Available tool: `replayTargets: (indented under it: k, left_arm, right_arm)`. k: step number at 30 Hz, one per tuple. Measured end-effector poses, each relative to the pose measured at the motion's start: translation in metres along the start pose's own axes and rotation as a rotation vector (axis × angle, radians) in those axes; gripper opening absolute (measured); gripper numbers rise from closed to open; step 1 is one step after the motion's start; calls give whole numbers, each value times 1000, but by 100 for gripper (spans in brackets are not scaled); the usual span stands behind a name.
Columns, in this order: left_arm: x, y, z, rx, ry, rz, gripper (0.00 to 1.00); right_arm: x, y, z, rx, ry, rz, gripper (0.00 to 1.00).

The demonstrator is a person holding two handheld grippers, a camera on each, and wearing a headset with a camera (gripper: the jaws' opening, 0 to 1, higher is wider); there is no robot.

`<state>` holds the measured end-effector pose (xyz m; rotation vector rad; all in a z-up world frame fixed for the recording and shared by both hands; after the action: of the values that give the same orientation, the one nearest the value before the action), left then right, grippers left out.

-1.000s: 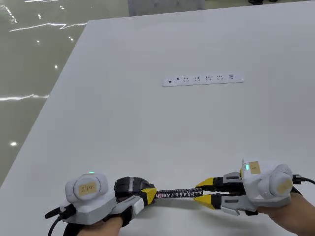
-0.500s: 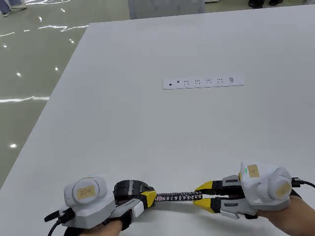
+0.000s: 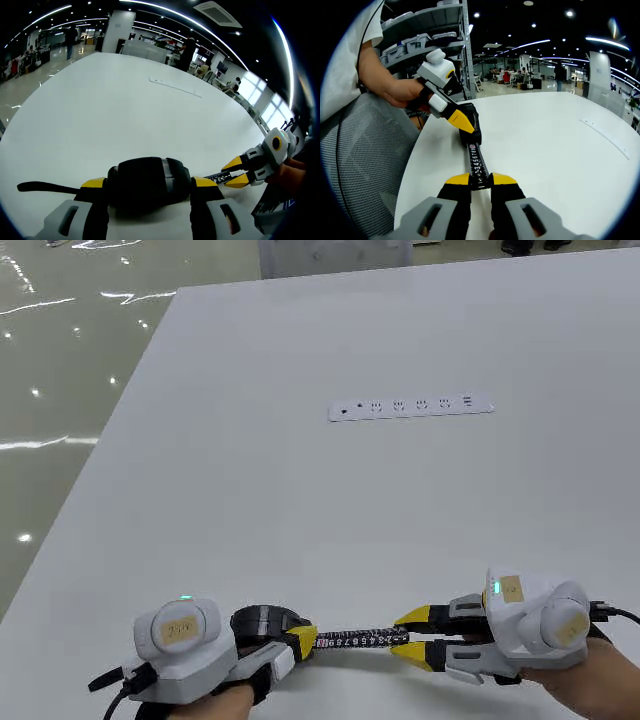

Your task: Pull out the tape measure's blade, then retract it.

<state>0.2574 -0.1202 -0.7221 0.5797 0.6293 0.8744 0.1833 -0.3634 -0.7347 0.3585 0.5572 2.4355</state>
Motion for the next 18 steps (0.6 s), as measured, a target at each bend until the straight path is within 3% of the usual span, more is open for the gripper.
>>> replayTargets:
  k: [11, 15, 18]
  left_arm:
    - [-1, -1, 0, 11, -20, 15, 62]
    - [-6, -3, -1, 39, -109, 36, 61]
    - [-2, -2, -1, 23, -69, 23, 61]
  right_arm:
    - [1, -1, 0, -2, 3, -5, 12]
    - [2, -1, 2, 0, 12, -2, 12]
    - [1, -1, 2, -4, 7, -4, 12]
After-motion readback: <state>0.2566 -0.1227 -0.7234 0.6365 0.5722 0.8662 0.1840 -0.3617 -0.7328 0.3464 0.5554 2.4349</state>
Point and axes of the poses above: the centre of the closed fingertips' face, and the gripper's own axes: y roughly backward along the fingers, x roughly to its left, z roughly out of its top, the point moved 10 cm from there along y, roughly backward along the fingers, and after that the axes turned 3 degrees about -y, right-handed, at the moved point
